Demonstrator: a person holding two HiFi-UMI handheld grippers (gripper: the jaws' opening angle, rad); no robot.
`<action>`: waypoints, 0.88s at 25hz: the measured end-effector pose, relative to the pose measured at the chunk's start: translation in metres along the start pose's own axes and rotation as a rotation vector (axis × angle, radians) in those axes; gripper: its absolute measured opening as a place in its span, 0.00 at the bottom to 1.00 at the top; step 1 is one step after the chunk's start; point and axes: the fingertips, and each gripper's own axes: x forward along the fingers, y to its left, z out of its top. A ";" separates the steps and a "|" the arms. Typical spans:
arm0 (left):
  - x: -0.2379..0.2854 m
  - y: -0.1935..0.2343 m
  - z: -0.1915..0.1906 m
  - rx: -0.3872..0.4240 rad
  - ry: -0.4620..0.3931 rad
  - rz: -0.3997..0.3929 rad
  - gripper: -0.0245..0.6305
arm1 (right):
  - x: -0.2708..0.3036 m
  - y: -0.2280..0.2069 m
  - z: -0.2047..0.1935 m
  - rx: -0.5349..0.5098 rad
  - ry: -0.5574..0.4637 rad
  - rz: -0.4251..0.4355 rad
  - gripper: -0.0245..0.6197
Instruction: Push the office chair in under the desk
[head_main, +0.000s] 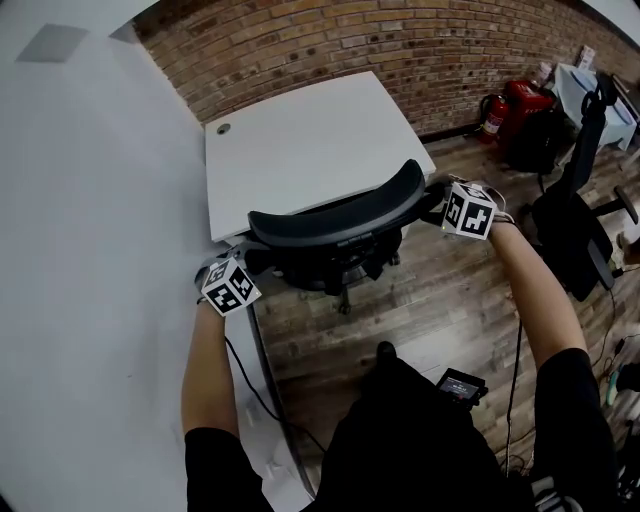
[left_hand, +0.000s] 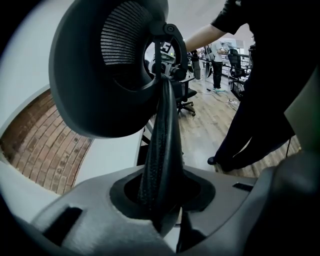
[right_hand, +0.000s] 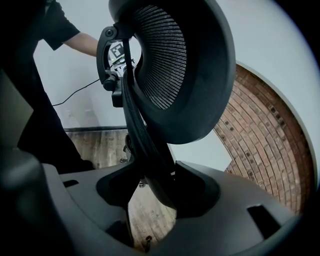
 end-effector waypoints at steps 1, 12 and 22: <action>0.002 0.002 0.000 -0.002 0.000 0.002 0.20 | 0.002 -0.003 0.000 -0.001 -0.004 0.003 0.38; 0.014 0.059 -0.023 -0.016 0.023 0.011 0.21 | 0.033 -0.048 0.019 -0.012 -0.041 -0.003 0.38; 0.015 0.088 -0.052 -0.002 0.023 -0.004 0.22 | 0.048 -0.047 0.042 -0.040 -0.094 0.006 0.37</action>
